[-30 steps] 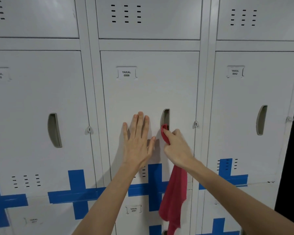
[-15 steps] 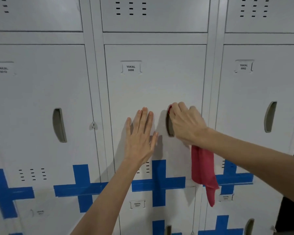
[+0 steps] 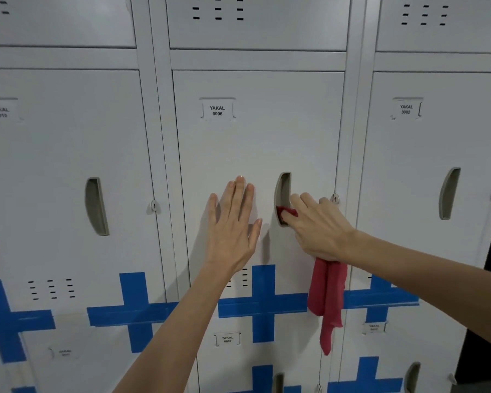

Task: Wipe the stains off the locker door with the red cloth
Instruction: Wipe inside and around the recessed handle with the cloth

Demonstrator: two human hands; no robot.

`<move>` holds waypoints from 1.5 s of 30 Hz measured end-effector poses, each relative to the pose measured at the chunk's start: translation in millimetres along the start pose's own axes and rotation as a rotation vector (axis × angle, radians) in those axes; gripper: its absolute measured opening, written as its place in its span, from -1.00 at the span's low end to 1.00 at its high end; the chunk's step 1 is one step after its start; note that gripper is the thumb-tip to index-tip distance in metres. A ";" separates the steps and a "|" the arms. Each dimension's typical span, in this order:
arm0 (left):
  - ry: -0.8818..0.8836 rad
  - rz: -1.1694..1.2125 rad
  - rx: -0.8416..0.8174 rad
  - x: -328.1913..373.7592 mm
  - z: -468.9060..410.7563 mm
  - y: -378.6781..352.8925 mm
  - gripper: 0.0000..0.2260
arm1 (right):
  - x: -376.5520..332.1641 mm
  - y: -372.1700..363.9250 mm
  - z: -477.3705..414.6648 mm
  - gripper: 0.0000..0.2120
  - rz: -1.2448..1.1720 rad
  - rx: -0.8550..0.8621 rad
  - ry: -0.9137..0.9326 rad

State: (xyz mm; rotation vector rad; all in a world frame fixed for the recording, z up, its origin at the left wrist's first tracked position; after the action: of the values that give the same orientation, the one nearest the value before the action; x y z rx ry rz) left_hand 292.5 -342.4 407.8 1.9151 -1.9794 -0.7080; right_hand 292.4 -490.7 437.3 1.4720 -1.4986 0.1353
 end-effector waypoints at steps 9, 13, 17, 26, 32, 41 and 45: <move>0.028 0.003 0.010 2.4 -1.6 -3.5 -0.41 | -10.8 -6.6 5.0 -0.73 -0.013 -0.030 -0.021; 0.022 0.002 0.017 1.9 -1.5 -4.0 -0.41 | -10.6 -8.6 8.0 -0.74 -0.019 -0.073 0.027; 0.032 0.017 0.016 3.9 -2.3 -3.9 -0.40 | -10.4 -2.5 4.1 -0.73 -0.255 -0.137 -0.091; 0.055 0.028 0.029 6.4 -3.0 -3.9 -0.41 | -24.5 -3.2 -0.2 -0.71 -0.791 -0.282 -0.544; 0.064 0.006 0.017 8.8 -3.1 -3.0 -0.40 | -23.4 -11.0 9.0 -0.66 -0.970 -0.247 -0.635; 0.057 0.030 -0.003 8.0 -2.5 -2.9 -0.38 | -33.9 -24.6 41.1 -0.55 -1.153 -0.023 -0.653; 0.067 0.013 -0.013 8.0 -3.0 -4.0 -0.37 | -20.4 -29.0 57.8 -0.66 -1.857 0.121 -1.102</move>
State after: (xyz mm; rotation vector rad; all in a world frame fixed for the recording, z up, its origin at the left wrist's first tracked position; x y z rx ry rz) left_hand 297.0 -350.7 407.2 1.8914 -1.9406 -0.6431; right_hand 279.6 -522.7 378.8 2.5791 -0.1614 -1.8992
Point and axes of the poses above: each hand's wrist, its own z-axis away from the middle knuckle, its own y-axis out of the back of the hand, x = y × z, the point moved 6 cm from there along -z, towards the middle knuckle, and after that the axes turned 2 degrees about x, right-handed, at the moved point
